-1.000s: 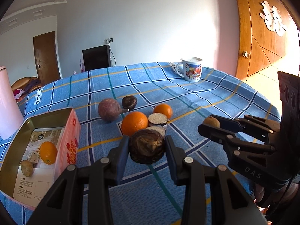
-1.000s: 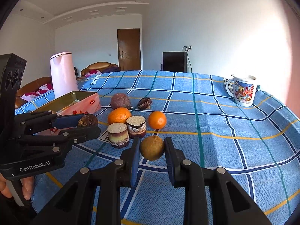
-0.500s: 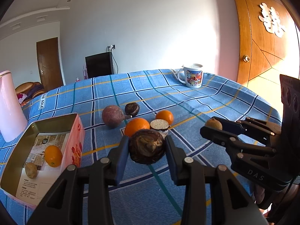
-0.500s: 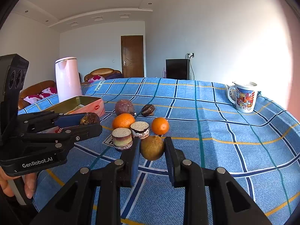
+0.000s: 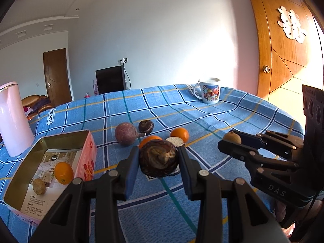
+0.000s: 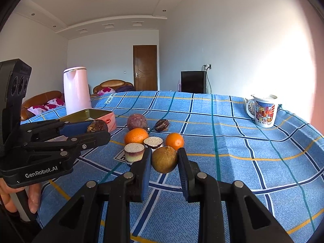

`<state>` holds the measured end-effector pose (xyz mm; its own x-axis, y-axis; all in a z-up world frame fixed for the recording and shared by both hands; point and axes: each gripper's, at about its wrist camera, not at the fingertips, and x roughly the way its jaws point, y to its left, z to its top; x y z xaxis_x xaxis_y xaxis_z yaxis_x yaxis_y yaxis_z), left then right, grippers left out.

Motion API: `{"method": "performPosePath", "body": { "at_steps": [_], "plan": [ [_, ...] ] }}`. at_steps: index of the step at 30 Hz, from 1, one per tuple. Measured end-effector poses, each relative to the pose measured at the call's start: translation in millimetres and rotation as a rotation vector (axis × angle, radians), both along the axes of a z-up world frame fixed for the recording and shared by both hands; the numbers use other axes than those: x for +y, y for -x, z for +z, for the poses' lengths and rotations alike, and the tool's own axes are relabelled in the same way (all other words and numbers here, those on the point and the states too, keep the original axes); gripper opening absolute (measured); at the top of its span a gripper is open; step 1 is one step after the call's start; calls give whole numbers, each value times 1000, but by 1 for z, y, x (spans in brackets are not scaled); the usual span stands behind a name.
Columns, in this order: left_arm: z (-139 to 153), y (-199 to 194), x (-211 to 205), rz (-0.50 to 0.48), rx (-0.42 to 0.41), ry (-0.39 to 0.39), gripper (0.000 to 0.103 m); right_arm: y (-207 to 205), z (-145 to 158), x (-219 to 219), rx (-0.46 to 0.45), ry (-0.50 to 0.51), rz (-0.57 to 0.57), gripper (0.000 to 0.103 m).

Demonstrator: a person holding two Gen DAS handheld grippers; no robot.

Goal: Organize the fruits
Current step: 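Lower both held fruits into the pink tin and open both tools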

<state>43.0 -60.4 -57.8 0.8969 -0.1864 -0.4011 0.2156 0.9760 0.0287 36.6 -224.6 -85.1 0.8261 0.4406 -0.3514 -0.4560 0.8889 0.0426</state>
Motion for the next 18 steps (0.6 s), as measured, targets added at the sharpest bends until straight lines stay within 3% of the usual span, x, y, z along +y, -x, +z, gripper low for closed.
{"method": "performPosePath", "body": {
  "at_steps": [4,9,18],
  "plan": [
    [2,2,10,1,18,45,40,0,2,7,1,40,-20,27],
    [9,5,35,67,9,70,40,0,15,20,14,34,20,27],
    [27,15,109,243,-25,89,40,-10,45,81,36,29,188,27]
  ]
}}
